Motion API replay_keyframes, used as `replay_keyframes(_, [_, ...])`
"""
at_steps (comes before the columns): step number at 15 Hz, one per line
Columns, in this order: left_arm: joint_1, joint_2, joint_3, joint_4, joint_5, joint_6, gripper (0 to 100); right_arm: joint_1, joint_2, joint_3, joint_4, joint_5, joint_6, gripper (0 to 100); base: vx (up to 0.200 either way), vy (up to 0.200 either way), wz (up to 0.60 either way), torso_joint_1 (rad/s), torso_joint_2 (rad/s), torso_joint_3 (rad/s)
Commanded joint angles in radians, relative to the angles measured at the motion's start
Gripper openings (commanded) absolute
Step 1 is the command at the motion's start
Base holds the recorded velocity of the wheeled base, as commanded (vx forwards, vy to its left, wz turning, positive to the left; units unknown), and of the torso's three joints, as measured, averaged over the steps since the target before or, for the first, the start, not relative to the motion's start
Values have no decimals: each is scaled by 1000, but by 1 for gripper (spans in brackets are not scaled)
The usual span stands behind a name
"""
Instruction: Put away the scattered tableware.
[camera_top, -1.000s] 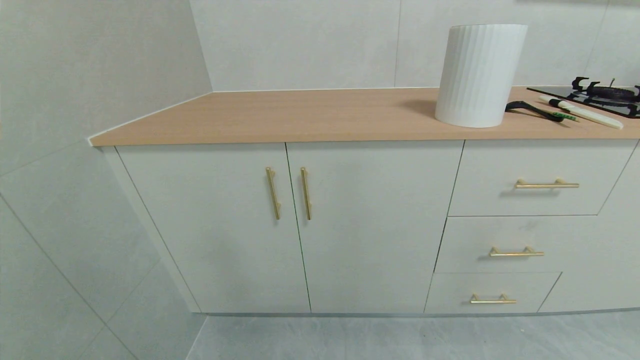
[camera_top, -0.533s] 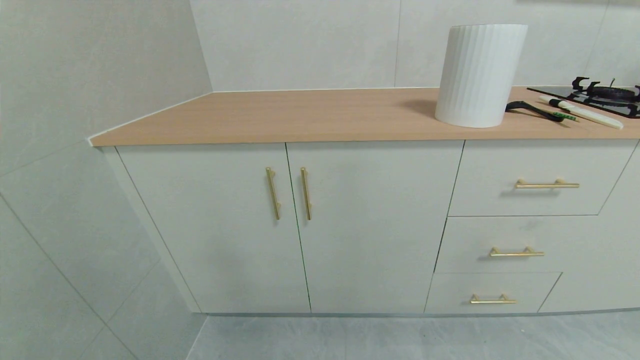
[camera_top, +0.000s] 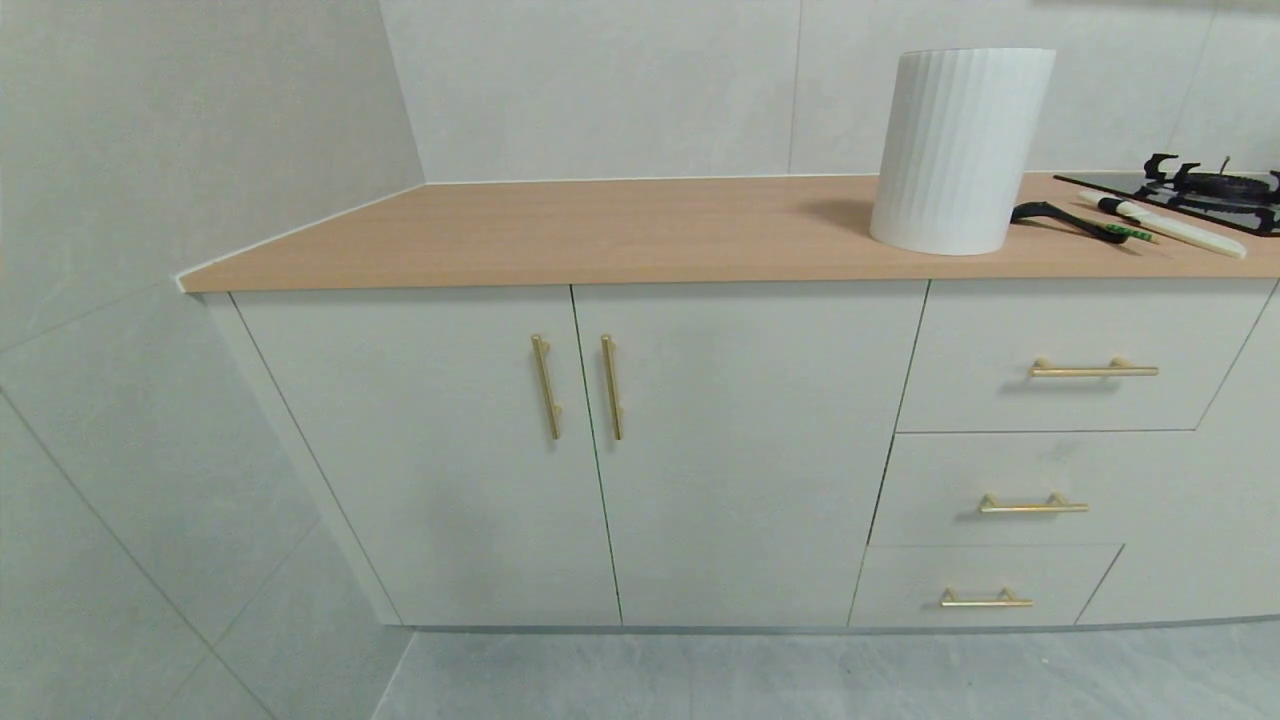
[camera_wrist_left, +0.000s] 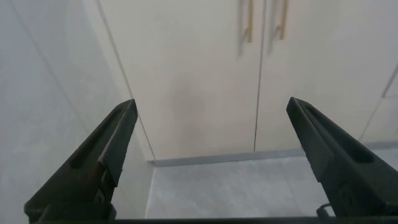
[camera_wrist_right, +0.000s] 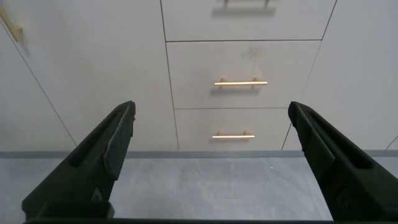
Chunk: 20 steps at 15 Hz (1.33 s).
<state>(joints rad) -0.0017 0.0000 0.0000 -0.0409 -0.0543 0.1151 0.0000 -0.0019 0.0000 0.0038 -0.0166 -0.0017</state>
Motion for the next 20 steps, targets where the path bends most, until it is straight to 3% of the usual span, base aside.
replay_keyframes(1, [2,2,-2,6,11,-11,100,0,2,0,2,-2,3,100,0,0,0,0,0,0])
replay_keyframes(2, [3,2,0,39,73,-57,100,0,2,0,2,-3,5,100,0,0,0,0,0,0])
replay_keyframes(3, [5,2,0,44,93,-101,100,0,2,0,2,-3,6,100,0,0,0,0,0,0])
replay_keyframes(16, [3,2,0,41,90,-115,100,0,2,0,4,17,5,100,0,0,0,0,0,0])
replay_keyframes(20, [3,2,0,41,90,-117,100,0,2,0,2,17,6,100,0,-200,0,2,2,2])
